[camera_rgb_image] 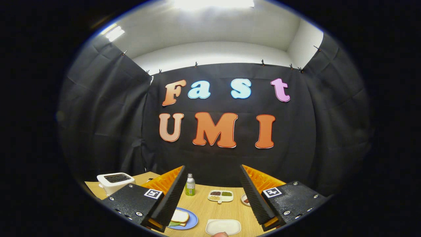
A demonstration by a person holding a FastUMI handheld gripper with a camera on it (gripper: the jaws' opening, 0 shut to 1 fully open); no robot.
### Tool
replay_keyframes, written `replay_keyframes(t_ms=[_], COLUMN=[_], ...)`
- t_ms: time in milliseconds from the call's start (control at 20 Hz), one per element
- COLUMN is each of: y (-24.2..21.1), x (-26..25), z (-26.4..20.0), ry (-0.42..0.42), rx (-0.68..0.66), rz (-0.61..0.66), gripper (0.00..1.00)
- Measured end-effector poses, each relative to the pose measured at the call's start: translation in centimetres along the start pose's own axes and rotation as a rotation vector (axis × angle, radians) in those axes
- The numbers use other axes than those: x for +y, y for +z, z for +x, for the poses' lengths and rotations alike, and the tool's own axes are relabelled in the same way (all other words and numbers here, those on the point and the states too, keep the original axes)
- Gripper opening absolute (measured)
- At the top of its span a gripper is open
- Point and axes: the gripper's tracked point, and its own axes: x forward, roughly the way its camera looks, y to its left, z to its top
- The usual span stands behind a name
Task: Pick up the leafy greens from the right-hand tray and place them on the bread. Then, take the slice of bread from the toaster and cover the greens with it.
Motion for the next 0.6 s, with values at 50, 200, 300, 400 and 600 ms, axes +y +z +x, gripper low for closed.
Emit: replay_keyframes(t_ms=[50, 200, 300, 400, 600], y=[-0.02, -0.19, -0.33, -0.33, -0.44], x=[-0.09, -0.21, -0.31, -0.30, -0.22], z=[-0.04, -0.15, -0.18, -0.23, -0.34], ry=[0.003, 0.005, 0.004, 0.002, 0.006], rx=[0.002, 0.007, 0.008, 0.006, 0.008], rz=[0.005, 0.011, 0.005, -0.003, 0.011], gripper=[0.95, 0.95, 0.95, 0.95, 0.95])
